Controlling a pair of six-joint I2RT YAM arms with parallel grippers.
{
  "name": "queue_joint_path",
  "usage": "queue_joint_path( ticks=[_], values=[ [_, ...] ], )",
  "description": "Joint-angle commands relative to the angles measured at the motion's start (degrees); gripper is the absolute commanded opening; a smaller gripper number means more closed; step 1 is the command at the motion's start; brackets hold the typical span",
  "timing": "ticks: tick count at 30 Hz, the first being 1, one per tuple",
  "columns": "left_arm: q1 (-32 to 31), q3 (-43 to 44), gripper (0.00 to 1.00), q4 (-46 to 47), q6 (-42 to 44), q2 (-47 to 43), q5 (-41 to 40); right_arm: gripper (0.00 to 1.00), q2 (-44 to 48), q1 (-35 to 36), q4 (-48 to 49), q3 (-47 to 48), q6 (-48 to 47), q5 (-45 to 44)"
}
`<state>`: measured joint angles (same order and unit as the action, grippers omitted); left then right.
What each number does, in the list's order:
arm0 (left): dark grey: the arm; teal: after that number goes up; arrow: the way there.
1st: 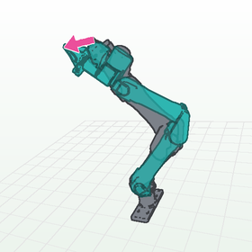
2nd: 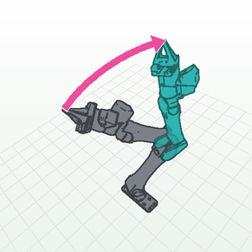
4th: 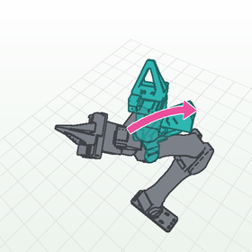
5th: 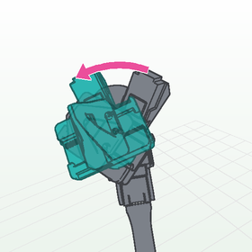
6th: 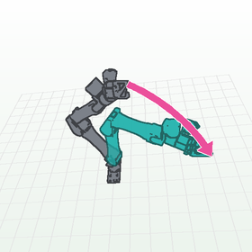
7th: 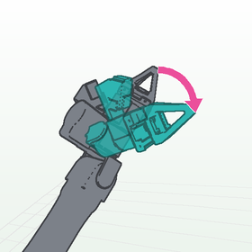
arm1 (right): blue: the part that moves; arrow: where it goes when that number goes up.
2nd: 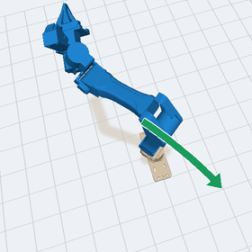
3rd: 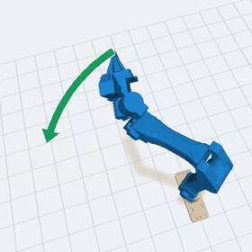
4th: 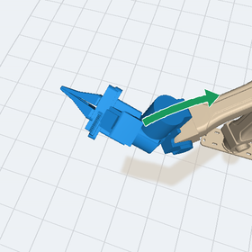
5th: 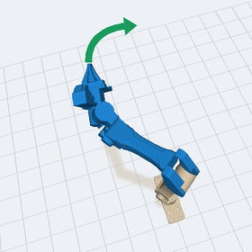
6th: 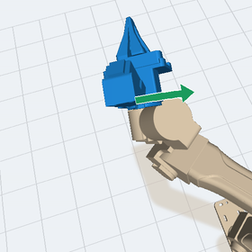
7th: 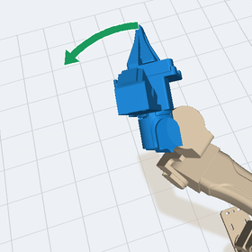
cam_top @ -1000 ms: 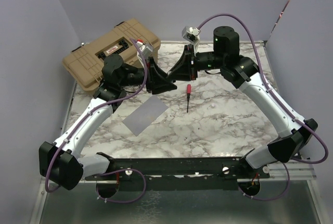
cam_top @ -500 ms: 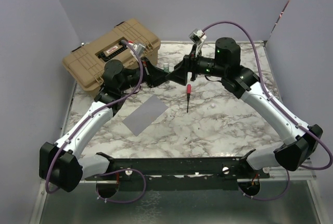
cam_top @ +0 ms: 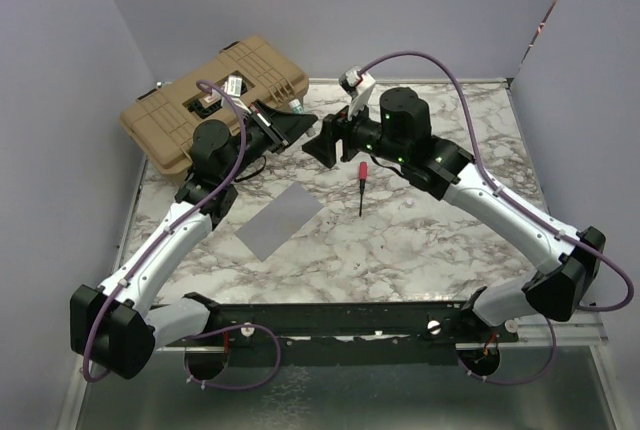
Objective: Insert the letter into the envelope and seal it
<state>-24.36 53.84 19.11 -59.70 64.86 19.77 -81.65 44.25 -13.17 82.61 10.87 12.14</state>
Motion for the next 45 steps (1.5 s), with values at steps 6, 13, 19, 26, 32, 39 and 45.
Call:
queue_joint_path(
  ticks=[6, 13, 19, 26, 32, 39, 45],
  values=[
    [0.13, -0.59, 0.0, 0.22, -2.71, -0.85, -3.52, 0.61, -6.04, 3.36, 0.1, 8.06, -2.64, -10.23],
    [0.19, -0.6, 0.0, -0.06, -1.53, -1.25, -3.38, 0.22, -5.45, 3.74, 2.84, 7.32, -1.76, -11.79],
    [0.19, 0.65, 0.3, -1.52, 1.04, -1.33, -0.75, 0.0, -4.09, 3.66, 2.41, 6.18, -4.29, -10.78],
    [4.54, 9.94, 0.78, -13.35, 10.73, 2.46, 11.91, 0.0, -3.33, 3.15, -8.95, 8.32, -14.47, -0.23],
    [6.03, 6.31, 0.68, -8.81, 5.25, 3.51, 28.84, 0.0, -3.78, 3.12, -18.8, 12.2, -21.44, 9.7],
    [6.94, 2.61, 0.53, -7.73, 4.28, 1.02, 32.75, 0.0, -5.22, 3.12, -24.94, 14.48, -25.85, 8.11],
    [7.48, 0.46, 0.38, -7.61, 4.07, -0.17, 33.54, 0.0, -5.41, 3.12, -28.08, 15.18, -28.1, 7.37]
  ],
)
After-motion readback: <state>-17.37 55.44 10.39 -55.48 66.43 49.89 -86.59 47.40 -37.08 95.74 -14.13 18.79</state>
